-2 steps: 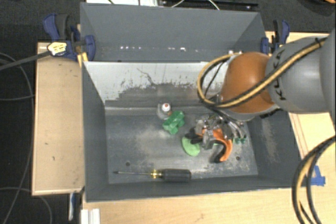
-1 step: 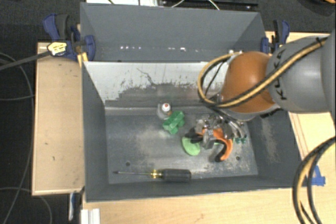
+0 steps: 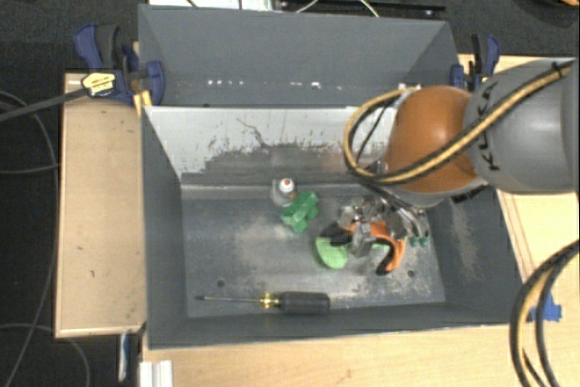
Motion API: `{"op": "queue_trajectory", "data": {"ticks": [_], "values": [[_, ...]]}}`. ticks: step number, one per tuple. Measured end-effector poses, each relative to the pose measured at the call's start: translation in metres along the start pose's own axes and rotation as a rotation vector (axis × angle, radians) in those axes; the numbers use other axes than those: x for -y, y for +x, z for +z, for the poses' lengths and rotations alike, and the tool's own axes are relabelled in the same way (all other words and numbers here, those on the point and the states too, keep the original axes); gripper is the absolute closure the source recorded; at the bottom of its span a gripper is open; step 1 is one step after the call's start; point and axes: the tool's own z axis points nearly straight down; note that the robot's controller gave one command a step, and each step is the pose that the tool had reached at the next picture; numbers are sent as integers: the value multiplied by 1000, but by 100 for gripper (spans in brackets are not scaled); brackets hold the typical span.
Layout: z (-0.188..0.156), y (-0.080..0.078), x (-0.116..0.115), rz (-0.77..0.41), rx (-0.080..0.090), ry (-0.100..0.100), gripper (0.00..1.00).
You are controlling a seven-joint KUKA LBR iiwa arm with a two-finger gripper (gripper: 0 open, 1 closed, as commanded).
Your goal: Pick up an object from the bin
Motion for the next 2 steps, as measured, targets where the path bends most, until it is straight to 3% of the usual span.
{"op": "queue_trajectory", "data": {"ticks": [2], "values": [[-32,-1,0,1,4,1,100]]}}
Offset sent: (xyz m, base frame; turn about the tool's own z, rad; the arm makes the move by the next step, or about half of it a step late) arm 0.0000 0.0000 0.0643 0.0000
